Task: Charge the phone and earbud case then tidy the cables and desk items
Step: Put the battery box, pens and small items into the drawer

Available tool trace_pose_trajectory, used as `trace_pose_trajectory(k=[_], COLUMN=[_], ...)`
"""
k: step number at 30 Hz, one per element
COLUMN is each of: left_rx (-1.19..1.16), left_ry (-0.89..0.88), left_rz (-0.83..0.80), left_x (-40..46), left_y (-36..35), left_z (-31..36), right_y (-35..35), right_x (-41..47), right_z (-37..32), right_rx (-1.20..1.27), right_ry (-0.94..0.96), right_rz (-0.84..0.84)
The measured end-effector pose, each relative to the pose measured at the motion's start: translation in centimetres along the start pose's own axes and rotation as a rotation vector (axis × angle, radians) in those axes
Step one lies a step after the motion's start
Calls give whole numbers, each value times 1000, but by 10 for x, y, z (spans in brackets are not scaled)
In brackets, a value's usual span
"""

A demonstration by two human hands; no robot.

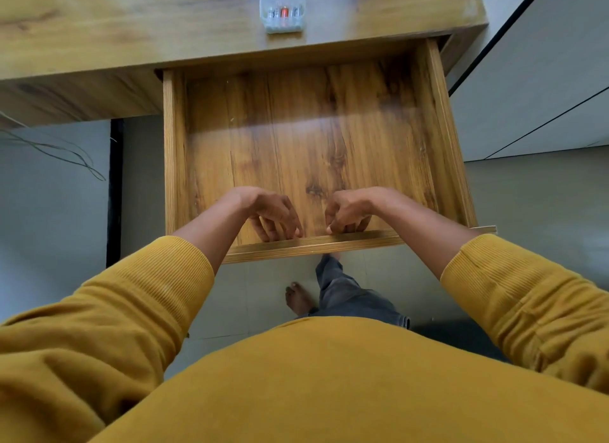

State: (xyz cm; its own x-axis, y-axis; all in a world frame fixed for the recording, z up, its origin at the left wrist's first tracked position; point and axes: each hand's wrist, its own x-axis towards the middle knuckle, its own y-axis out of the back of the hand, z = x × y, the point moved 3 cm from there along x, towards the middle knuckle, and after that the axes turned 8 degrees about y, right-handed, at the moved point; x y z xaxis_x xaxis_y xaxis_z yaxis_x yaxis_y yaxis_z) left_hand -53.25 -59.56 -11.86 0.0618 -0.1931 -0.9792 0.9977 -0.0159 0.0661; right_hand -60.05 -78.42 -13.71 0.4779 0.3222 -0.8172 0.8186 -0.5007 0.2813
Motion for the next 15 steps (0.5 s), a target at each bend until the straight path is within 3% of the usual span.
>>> trace_pose_trajectory(k=[3,10,15], left_rx=[-139,-508,-739], left_ry=[-72,-323,-459], left_rz=[218,784,1018], left_x=[-9,-51,-76], left_y=[11,84,141], left_z=[3,20,39], right_y=[13,99,162], right_x=[-4,-27,-50], right_z=[-5,-46,-69], right_rx=[101,192,294], right_ry=[43,190,294], right_rz=[158,711,982])
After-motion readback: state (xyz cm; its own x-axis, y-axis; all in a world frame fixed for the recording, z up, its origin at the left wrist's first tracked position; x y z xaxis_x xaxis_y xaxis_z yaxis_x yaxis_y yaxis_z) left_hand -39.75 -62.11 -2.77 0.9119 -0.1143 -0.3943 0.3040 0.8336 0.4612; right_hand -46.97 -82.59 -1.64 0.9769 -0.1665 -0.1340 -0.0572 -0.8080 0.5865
